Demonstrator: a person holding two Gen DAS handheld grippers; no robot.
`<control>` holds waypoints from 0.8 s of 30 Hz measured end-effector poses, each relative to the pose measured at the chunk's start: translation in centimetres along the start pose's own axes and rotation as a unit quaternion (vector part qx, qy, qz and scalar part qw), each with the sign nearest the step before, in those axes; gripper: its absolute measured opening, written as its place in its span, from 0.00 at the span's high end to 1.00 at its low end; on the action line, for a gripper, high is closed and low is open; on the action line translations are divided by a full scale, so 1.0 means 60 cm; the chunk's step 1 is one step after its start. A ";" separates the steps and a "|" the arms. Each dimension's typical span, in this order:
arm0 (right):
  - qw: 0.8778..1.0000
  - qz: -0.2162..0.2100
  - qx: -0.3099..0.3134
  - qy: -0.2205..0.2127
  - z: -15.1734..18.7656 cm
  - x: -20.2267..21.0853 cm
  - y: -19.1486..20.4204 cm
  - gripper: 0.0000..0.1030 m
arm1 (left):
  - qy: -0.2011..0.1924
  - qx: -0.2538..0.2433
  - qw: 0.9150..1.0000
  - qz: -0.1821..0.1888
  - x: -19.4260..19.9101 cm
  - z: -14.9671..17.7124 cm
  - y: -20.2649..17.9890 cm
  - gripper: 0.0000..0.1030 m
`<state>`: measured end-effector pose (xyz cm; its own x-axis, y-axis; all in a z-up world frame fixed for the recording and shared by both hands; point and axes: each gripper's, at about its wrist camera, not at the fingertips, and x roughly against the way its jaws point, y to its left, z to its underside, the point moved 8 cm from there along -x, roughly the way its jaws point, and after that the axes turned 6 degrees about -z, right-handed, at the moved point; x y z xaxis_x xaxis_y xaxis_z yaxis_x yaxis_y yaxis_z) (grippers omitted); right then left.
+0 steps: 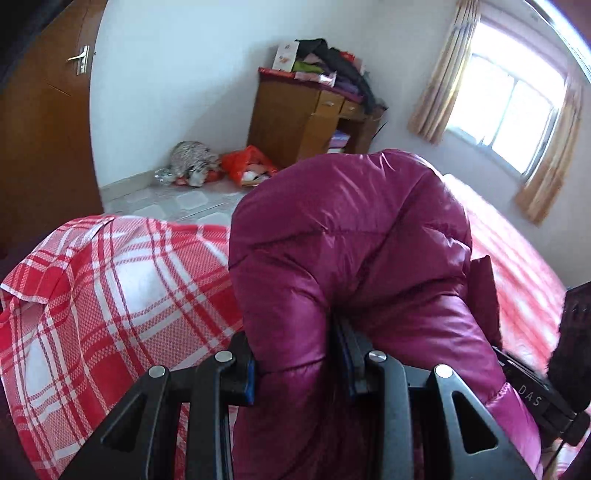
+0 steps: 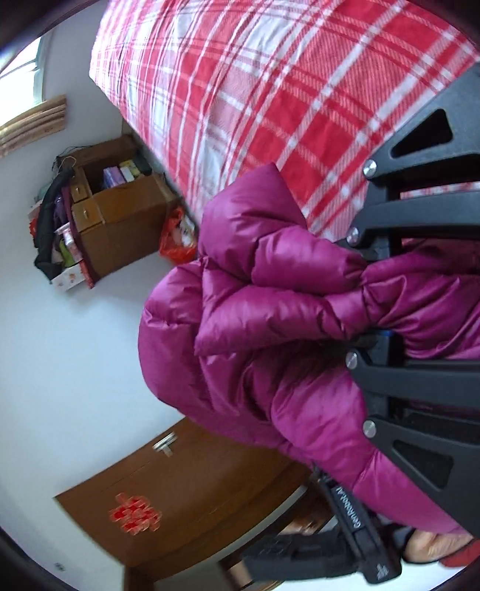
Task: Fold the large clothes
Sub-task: 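Lift the jacket bundle with both tools and carry it along the bed, then lower the jacket bundle onto the bed corner and open both tools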
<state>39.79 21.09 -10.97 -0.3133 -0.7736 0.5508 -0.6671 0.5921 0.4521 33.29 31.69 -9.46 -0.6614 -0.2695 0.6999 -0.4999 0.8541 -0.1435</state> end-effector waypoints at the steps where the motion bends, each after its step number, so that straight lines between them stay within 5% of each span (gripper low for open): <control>1: 1.000 0.012 0.001 0.012 0.009 -0.013 -0.013 0.75 | -0.001 0.003 1.000 -0.002 -0.007 0.003 0.005 0.65; 8: 0.999 -0.007 -0.038 0.016 0.011 -0.021 -0.060 0.70 | -0.044 -0.084 0.994 -0.061 -0.028 0.016 0.002 0.58; 13: 0.999 0.028 -0.028 0.009 0.008 0.024 -0.067 0.54 | -0.041 -0.082 0.994 -0.057 -0.041 0.016 0.020 0.56; 16: 0.998 0.048 -0.033 -0.012 0.015 0.083 -0.054 0.55 | -0.036 -0.070 0.996 -0.044 -0.040 0.015 0.028 0.56; 19: 0.997 0.064 -0.018 -0.044 -0.014 0.132 -0.032 0.71 | -0.033 -0.056 0.997 -0.029 -0.038 0.016 0.034 0.56; 21: 0.996 0.067 -0.013 -0.054 -0.049 0.146 -0.006 0.72 | -0.032 -0.054 0.998 -0.026 -0.035 0.017 0.035 0.56; 24: 0.999 0.013 -0.025 -0.016 -0.087 0.098 0.033 0.70 | -0.036 -0.064 0.997 -0.034 -0.028 0.019 0.030 0.56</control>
<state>40.17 18.87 -3.18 -0.3514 -0.7643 0.5407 -0.6247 0.6216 0.4727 32.87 33.15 -11.68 -0.6694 -0.3554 0.6524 -0.4724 0.8814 -0.0046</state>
